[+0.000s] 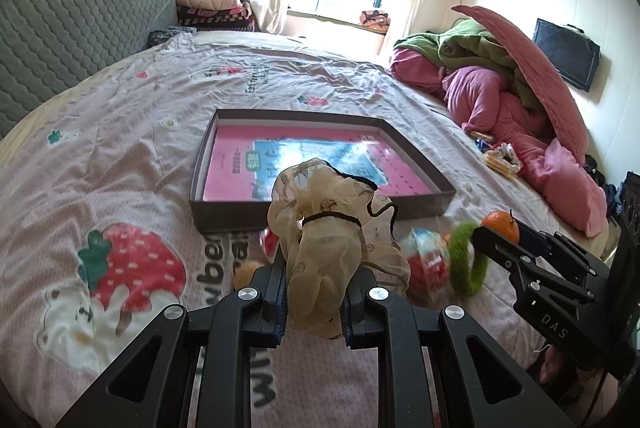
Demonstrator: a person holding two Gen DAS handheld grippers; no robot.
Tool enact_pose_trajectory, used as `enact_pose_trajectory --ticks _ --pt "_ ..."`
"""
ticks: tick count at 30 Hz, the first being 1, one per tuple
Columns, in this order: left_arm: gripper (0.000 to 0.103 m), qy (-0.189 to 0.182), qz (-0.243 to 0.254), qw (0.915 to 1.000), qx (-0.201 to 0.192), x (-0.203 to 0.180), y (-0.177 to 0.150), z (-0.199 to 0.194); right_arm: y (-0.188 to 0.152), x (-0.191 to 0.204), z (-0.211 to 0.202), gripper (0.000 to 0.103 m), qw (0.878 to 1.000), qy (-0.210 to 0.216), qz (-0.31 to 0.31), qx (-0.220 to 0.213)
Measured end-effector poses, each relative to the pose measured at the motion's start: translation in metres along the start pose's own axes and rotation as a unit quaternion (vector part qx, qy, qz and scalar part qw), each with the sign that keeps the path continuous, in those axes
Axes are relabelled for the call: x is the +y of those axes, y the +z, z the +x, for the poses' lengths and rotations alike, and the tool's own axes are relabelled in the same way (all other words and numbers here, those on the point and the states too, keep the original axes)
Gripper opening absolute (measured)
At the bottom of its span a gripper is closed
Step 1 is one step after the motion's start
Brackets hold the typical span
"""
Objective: Organize objects
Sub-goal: 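Carry the mandarin with the right tool while the left tool carries the mesh bag over the tray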
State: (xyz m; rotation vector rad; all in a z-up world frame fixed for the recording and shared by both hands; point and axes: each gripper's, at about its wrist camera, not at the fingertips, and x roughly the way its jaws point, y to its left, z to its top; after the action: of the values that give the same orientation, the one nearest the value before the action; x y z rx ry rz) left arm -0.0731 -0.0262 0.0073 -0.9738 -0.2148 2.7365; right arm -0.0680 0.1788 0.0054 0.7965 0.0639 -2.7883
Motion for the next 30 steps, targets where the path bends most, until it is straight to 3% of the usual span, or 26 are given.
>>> enact_pose_trajectory --ticks 19,30 --pt "0.020 0.011 0.000 0.9999 -0.002 0.020 0.041 0.051 0.037 -0.016 0.062 0.039 1.000 -0.008 -0.022 0.002" --pt "0.020 0.034 -0.007 0.9994 0.010 0.047 0.056 0.083 0.051 -0.025 0.104 0.039 0.999 -0.008 -0.029 0.036"
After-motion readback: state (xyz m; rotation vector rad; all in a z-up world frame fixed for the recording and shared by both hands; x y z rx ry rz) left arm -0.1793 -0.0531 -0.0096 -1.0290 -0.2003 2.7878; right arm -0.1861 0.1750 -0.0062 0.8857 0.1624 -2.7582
